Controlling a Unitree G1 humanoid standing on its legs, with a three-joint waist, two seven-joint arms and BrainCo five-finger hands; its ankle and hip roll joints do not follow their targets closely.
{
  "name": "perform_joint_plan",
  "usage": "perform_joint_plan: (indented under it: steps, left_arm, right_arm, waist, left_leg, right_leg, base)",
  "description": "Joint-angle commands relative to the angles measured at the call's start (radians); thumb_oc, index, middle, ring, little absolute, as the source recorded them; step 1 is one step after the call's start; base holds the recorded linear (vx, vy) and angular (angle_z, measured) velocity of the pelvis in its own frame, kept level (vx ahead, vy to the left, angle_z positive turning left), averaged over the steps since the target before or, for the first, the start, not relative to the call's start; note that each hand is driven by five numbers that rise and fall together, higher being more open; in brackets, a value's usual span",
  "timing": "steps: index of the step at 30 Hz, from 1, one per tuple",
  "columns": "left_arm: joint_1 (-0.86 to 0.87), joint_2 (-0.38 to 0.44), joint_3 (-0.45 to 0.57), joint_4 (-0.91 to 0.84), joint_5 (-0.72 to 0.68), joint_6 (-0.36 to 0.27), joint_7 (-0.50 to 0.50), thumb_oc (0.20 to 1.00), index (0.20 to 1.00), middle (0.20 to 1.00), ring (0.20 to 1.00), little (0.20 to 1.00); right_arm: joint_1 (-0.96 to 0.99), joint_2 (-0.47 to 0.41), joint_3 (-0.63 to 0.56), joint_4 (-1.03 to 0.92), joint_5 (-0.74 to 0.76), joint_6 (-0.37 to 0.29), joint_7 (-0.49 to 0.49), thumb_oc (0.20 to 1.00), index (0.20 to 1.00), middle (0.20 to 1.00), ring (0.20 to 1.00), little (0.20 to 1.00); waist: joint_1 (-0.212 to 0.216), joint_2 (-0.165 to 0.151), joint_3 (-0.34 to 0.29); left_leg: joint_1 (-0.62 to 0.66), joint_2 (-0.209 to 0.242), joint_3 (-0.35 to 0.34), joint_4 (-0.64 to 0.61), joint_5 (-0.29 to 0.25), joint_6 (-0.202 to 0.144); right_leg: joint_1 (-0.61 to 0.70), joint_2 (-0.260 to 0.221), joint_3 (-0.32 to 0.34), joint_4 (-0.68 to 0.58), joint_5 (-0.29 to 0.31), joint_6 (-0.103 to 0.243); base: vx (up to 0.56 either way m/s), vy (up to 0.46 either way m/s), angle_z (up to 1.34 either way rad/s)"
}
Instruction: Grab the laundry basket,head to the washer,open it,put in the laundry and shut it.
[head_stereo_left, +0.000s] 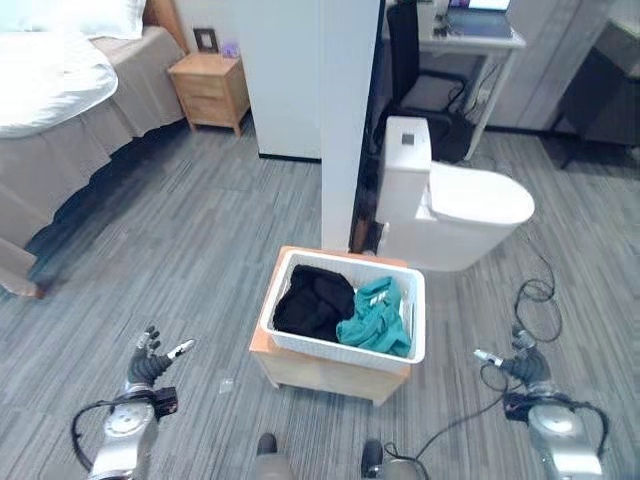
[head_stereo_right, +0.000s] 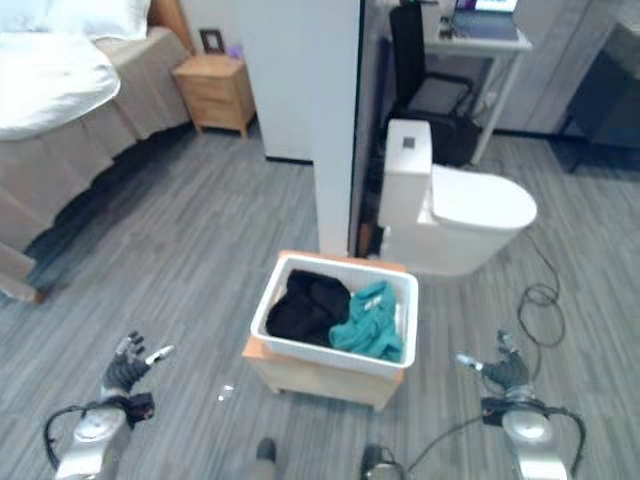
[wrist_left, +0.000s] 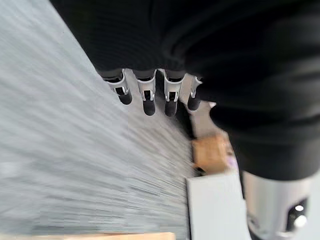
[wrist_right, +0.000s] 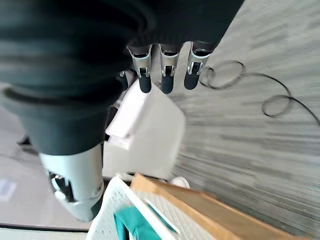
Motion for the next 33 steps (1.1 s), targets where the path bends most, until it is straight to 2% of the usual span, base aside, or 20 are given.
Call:
perform_joint_plan:
  steps: [1,2,3,5,8,11,17,21,23,33]
  left_arm:
    - [-0.031,0.077,0.014,-0.032,0.056,0.012,-0.046,1.0,1.0,1.0,1.0,1.0]
    - [-0.119,0.135,-0.018,-0.045,0.062,0.032,-0.047,1.0,1.0,1.0,1.0,1.0]
    - [-0.173,0.16,-0.035,-0.04,0.069,0.042,-0.048,1.0,1.0,1.0,1.0,1.0]
    - [-0.387,0.203,-0.135,-0.008,0.084,0.085,-0.052,1.0,1.0,1.0,1.0,1.0]
    - [-0.632,0.184,-0.252,0.103,0.076,0.12,-0.01,1.0,1.0,1.0,1.0,1.0]
    - [-0.779,0.14,-0.332,0.203,0.039,0.126,0.017,1.0,1.0,1.0,1.0,1.0]
    - [-0.96,0.074,-0.454,0.352,0.006,0.13,0.036,1.0,1.0,1.0,1.0,1.0]
    - [-1.016,0.057,-0.494,0.398,-0.011,0.132,0.036,1.0,1.0,1.0,1.0,1.0]
    - [-1.094,0.051,-0.529,0.474,0.02,0.14,0.058,1.0,1.0,1.0,1.0,1.0]
    - [-1.202,0.009,-0.588,0.588,0.037,0.14,0.067,1.0,1.0,1.0,1.0,1.0]
  right_arm:
    - [-0.074,-0.079,0.001,-0.004,-0.036,-0.004,0.02,1.0,1.0,1.0,1.0,1.0]
    - [-0.147,-0.102,0.032,0.021,-0.036,0.006,0.007,1.0,1.0,1.0,1.0,1.0]
    - [-0.185,-0.11,0.042,0.031,-0.031,0.011,0.003,1.0,1.0,1.0,1.0,1.0]
    - [-0.278,-0.131,0.073,0.057,-0.033,0.035,-0.026,1.0,1.0,1.0,1.0,1.0]
    - [-0.347,-0.143,0.079,0.064,-0.035,0.049,-0.067,1.0,1.0,1.0,1.0,1.0]
    - [-0.392,-0.14,0.093,0.054,-0.032,0.052,-0.091,1.0,1.0,1.0,1.0,1.0]
    - [-0.405,-0.136,0.105,0.005,0.001,0.027,-0.115,1.0,1.0,1.0,1.0,1.0]
    - [-0.4,-0.135,0.108,-0.018,0.008,0.021,-0.121,1.0,1.0,1.0,1.0,1.0]
    - [-0.383,-0.134,0.109,-0.046,0.014,0.01,-0.124,1.0,1.0,1.0,1.0,1.0]
    - [-0.437,-0.134,0.14,-0.025,0.019,0.002,-0.152,1.0,1.0,1.0,1.0,1.0]
  waist:
    - [0.024,0.012,-0.014]
    - [0.025,0.014,0.011]
    - [0.025,0.012,0.03]
    - [0.014,0.007,0.084]
    - [0.002,0.007,0.132]
    - [-0.007,0.009,0.175]
    - [-0.027,0.013,0.235]
    - [-0.031,0.016,0.246]
    - [-0.039,0.019,0.263]
    - [-0.049,0.024,0.306]
  left_leg:
    - [-0.031,0.047,-0.023,-0.036,0.083,-0.016]
    - [-0.051,0.038,-0.02,-0.034,0.081,-0.013]
    - [-0.066,0.035,-0.017,-0.03,0.082,-0.012]
    - [-0.101,0.03,0.003,-0.038,0.089,-0.007]
    - [-0.144,0.02,0.007,-0.045,0.107,-0.005]
    - [-0.17,0.016,0.009,-0.046,0.119,-0.002]
    - [-0.204,0.016,0.007,-0.03,0.13,-0.003]
    - [-0.217,0.018,0.005,-0.023,0.132,-0.006]
    - [-0.229,0.021,0.004,-0.012,0.131,-0.008]
    - [-0.246,0.024,0.006,0.004,0.129,-0.012]
  right_leg:
    - [0.145,-0.084,0.025,-0.048,-0.062,0.076]
    - [0.119,-0.095,0.027,-0.051,-0.044,0.087]
    - [0.099,-0.099,0.031,-0.049,-0.036,0.091]
    - [0.049,-0.11,0.034,-0.06,-0.005,0.105]
    - [-0.017,-0.117,0.04,-0.045,0.005,0.109]
    - [-0.061,-0.122,0.044,-0.015,0.007,0.111]
    - [-0.097,-0.126,0.042,0.01,0.008,0.112]
    - [-0.106,-0.126,0.039,0.012,0.011,0.113]
    - [-0.116,-0.124,0.04,0.017,0.011,0.112]
    - [-0.132,-0.12,0.042,0.022,0.015,0.111]
  base:
    - [-0.07,0.14,-0.03]
    - [-0.14,0.113,0.09]
    - [-0.26,0.089,0.13]
    - [-0.27,0.029,0.03]
    - [-0.18,0.011,-0.02]
    - [-0.12,0.011,-0.01]
    - [-0.06,-0.007,-0.03]
    - [-0.02,-0.006,0.01]
    - [-0.04,-0.016,0.03]
    - [-0.02,-0.005,0.01]
